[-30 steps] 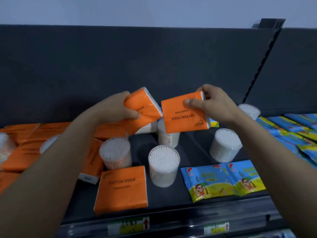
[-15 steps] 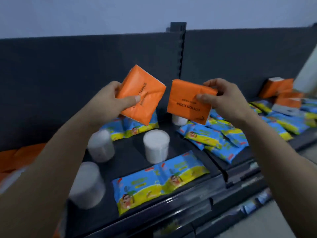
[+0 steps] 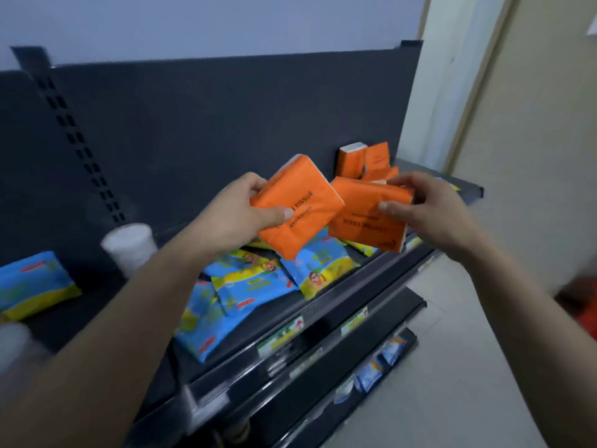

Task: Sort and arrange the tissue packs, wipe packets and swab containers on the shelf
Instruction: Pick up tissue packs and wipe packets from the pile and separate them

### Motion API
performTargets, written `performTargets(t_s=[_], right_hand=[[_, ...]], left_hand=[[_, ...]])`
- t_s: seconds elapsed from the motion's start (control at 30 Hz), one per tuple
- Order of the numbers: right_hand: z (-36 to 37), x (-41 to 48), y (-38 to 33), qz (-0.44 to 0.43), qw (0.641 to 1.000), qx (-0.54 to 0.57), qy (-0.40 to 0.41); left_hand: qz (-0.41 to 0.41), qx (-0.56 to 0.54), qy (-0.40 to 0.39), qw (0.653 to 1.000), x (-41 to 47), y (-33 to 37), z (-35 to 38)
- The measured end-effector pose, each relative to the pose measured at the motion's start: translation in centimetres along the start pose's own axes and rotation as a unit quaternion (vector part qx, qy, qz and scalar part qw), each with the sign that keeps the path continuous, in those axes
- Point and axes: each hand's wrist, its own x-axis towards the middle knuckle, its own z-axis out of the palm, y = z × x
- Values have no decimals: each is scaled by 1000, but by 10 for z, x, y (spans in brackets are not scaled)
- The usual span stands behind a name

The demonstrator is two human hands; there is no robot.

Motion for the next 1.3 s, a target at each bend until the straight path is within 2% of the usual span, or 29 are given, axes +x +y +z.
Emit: performTargets(t_s=[0.17,0.4,0.57,0.77,0.9,1.07,1.3], right_hand=[[-52,19,57,48,998,2,44],[-85,75,115,68,995,-15,66],[-93,145,129,43,997,-18,59],[-90,221,144,8,997,-18,69],[-81,267,157,-13,999,-18,35],[-71,326,176,-54,998,-18,-25],[-88,399,223,-62,993,-21,-94]], left_hand=[[15,16,-52,998,53,22,67],[26,8,-74,997,137,21,128],[20,14,-16,1000,202,17,136],[-7,86,89,992,262,9,127],[-36,103,104,989,283,-2,131],[-71,63,94,991,303,-1,148],[-132,56,33,989,355,11,208]])
